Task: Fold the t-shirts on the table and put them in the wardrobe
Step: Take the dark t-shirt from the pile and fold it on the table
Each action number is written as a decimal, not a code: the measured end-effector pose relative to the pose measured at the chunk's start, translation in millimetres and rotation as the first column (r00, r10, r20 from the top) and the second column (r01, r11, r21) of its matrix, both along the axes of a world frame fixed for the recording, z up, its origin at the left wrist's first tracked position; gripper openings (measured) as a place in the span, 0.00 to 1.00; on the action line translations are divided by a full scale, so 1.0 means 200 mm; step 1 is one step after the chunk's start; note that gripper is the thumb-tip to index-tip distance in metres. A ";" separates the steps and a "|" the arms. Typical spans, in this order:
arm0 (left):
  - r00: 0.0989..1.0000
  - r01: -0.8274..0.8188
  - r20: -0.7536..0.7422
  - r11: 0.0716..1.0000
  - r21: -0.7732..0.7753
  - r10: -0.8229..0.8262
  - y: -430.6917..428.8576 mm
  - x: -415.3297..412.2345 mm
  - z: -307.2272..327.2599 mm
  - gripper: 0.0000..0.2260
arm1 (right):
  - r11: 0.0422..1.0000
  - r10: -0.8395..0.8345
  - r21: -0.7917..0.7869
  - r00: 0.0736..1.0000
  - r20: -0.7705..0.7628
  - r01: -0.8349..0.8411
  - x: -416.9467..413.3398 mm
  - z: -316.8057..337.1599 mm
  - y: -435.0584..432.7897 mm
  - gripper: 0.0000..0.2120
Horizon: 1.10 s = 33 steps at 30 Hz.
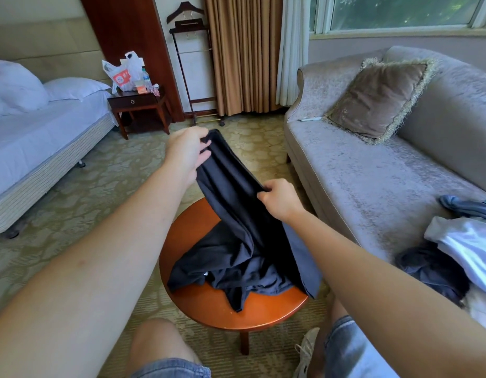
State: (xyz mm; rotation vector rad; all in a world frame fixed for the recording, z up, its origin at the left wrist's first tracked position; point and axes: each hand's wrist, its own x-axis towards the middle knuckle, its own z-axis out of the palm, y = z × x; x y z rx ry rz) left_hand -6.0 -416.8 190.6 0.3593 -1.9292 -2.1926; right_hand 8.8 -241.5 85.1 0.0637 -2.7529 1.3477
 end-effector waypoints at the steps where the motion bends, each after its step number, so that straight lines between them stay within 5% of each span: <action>1: 0.996 -0.092 -0.027 0.995 -0.027 0.091 -0.02 -0.01 -0.01 0.02 | 1.000 0.023 0.005 0.999 0.040 -0.023 0.00 -0.04 0.03 0.15; 3: 0.979 -0.203 -0.043 0.964 -0.171 0.198 -0.06 -0.03 -0.04 0.15 | 0.999 0.042 -0.013 0.994 0.099 -0.041 -0.01 -0.13 0.10 0.09; 6: 0.993 -0.099 0.022 0.915 -0.391 0.117 -0.08 -0.03 -0.11 0.39 | 0.997 0.057 -0.054 0.994 0.089 -0.052 -0.02 -0.16 0.14 0.07; 12: 0.903 0.429 0.254 0.694 -0.578 -0.347 0.13 0.06 -0.24 0.36 | 0.946 0.273 -0.179 0.962 -0.016 -0.271 -0.02 0.02 0.07 0.09; 15: 0.829 0.560 0.305 0.686 -0.466 -0.469 0.19 0.08 -0.28 0.34 | 0.917 0.351 -0.191 0.936 -0.030 -0.350 -0.02 0.09 0.08 0.09; 19: 0.770 0.638 0.269 0.711 -0.297 -0.578 0.20 0.10 -0.30 0.17 | 0.884 0.383 -0.298 0.923 0.022 -0.360 -0.01 0.09 0.14 0.10; 27: 0.923 0.383 0.152 0.878 -0.287 -0.353 0.16 0.03 -0.30 0.20 | 0.774 0.424 -0.587 0.882 0.203 -0.237 -0.01 -0.02 0.18 0.07; 33: 0.995 0.057 0.090 0.971 -0.232 -0.037 0.00 -0.03 -0.27 0.23 | 0.865 0.458 -0.434 0.751 0.476 -0.252 0.00 -0.15 0.31 0.10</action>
